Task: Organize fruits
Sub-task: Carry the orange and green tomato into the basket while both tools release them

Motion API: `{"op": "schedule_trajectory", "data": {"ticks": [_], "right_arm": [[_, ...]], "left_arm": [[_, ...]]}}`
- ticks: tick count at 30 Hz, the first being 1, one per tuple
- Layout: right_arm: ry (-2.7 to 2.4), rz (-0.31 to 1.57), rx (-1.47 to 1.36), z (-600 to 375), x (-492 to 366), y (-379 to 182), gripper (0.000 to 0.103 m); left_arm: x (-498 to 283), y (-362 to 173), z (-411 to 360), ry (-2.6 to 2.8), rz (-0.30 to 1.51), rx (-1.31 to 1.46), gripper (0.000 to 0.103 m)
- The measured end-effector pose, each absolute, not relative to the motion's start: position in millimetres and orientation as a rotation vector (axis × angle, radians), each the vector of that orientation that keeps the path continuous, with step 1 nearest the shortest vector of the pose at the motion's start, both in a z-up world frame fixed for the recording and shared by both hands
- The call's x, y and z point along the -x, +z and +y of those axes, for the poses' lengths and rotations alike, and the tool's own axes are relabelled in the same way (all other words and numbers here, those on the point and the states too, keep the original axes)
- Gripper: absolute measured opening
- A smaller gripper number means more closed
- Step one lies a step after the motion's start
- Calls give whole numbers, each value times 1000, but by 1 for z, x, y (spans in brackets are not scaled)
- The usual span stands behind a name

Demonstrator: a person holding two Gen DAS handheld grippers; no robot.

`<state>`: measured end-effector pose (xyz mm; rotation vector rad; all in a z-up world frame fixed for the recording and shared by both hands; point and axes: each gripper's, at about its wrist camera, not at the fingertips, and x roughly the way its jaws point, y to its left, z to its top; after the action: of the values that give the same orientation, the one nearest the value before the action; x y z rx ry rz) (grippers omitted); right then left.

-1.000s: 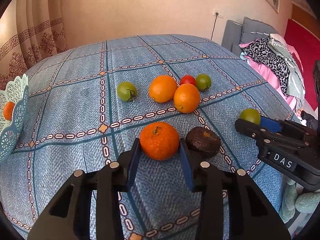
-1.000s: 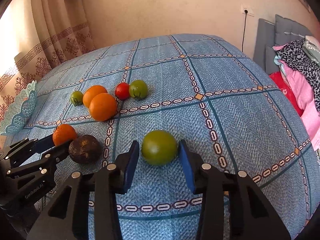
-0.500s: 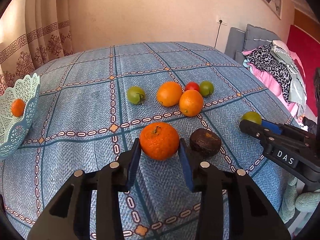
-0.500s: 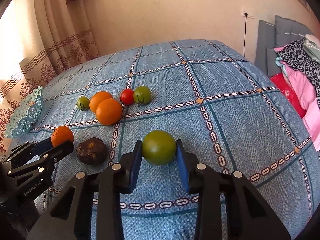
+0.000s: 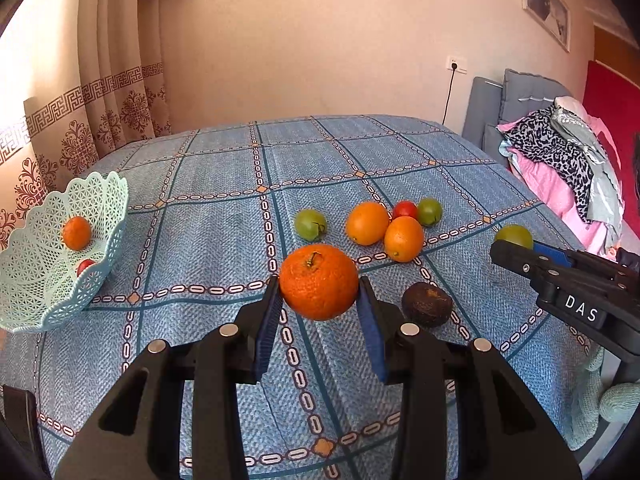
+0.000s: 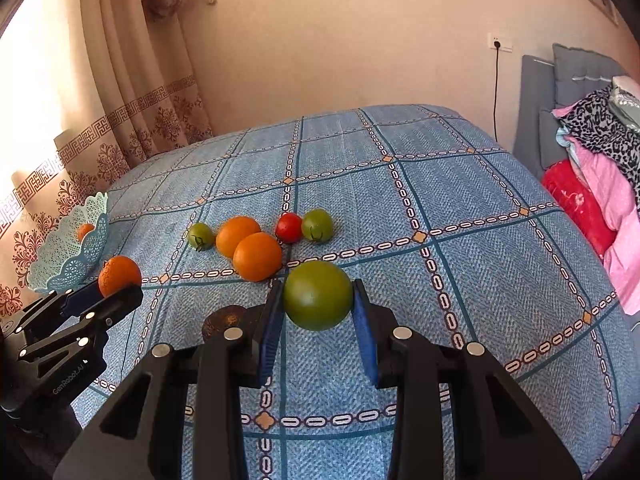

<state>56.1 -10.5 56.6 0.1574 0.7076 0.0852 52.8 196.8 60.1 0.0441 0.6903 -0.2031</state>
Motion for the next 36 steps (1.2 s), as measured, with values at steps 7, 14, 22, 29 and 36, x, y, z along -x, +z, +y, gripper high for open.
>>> {"op": "schedule_trajectory", "data": {"ticks": [7, 14, 22, 29, 36], "right_arm": [[153, 667, -153, 18, -59, 77, 34], [239, 643, -137, 57, -66, 95, 34], [342, 618, -111, 108, -78, 115, 34], [418, 626, -84, 154, -89, 122, 34], [483, 637, -54, 201, -103, 123, 34]], "left_arm": [[-42, 84, 228, -116, 626, -30, 39], [-35, 104, 278, -6, 585, 21, 39], [-35, 113, 338, 125, 566, 64, 39], [-38, 108, 378, 208, 576, 104, 39], [-39, 94, 402, 242, 603, 125, 39]]}}
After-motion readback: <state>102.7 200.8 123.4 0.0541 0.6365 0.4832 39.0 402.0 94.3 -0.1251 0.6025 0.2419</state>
